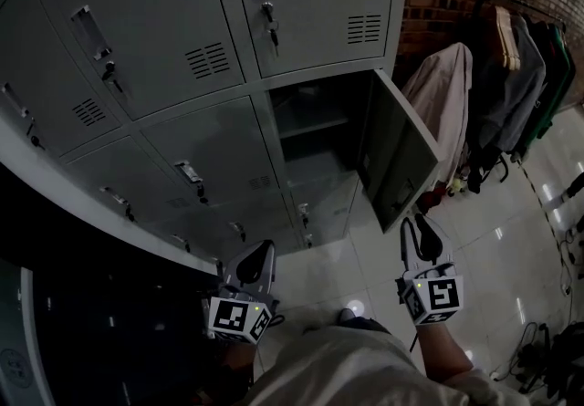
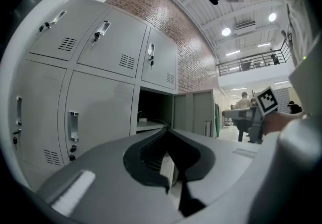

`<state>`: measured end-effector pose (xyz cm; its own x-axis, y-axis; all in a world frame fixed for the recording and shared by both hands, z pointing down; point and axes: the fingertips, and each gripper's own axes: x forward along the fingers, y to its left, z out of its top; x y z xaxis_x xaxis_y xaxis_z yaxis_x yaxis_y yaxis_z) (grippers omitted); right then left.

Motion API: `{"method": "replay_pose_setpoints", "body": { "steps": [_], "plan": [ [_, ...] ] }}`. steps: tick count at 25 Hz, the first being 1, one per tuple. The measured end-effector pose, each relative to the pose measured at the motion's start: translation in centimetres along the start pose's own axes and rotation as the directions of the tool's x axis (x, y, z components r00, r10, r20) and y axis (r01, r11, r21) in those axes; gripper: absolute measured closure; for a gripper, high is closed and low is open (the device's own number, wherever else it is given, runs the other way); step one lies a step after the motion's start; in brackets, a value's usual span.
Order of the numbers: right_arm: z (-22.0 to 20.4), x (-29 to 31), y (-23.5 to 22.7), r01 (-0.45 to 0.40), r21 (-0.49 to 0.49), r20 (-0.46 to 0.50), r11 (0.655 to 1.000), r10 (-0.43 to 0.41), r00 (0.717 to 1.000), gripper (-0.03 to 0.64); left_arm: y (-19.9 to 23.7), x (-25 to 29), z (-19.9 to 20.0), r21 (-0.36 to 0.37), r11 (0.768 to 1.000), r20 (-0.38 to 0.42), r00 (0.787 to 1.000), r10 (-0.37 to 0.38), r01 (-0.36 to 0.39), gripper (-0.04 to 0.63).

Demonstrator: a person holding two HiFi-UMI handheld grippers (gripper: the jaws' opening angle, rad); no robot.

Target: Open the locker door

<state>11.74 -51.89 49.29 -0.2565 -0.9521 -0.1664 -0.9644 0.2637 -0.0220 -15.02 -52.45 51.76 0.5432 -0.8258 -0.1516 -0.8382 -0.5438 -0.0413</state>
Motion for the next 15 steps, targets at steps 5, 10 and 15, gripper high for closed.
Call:
{"method": "replay_pose_setpoints", "body": {
  "steps": [5, 10, 15],
  "plan": [
    [1.8, -2.0, 3.2, -0.045, -0.019, -0.037, 0.999, 0.045, 0.998, 0.617, 0.1, -2.0, 2.0, 0.031, 0.998, 0.036, 0.998, 0.051, -0.052, 0.546],
    [2.5, -2.7, 5.4, -0.076, 0.049, 0.017, 0.996, 0.075, 0.997, 0.617, -0.5, -4.7, 3.2, 0.047, 0.995, 0.061, 0.994, 0.087, -0.090, 0.548],
    [2.1, -3.8, 7.7, -0.116, 0.086, 0.058, 0.990, 0.111, 0.992, 0.617, -0.9, -7.3, 2.1, 0.033, 0.997, 0.029, 0.997, 0.072, -0.073, 0.548]
  ]
}}
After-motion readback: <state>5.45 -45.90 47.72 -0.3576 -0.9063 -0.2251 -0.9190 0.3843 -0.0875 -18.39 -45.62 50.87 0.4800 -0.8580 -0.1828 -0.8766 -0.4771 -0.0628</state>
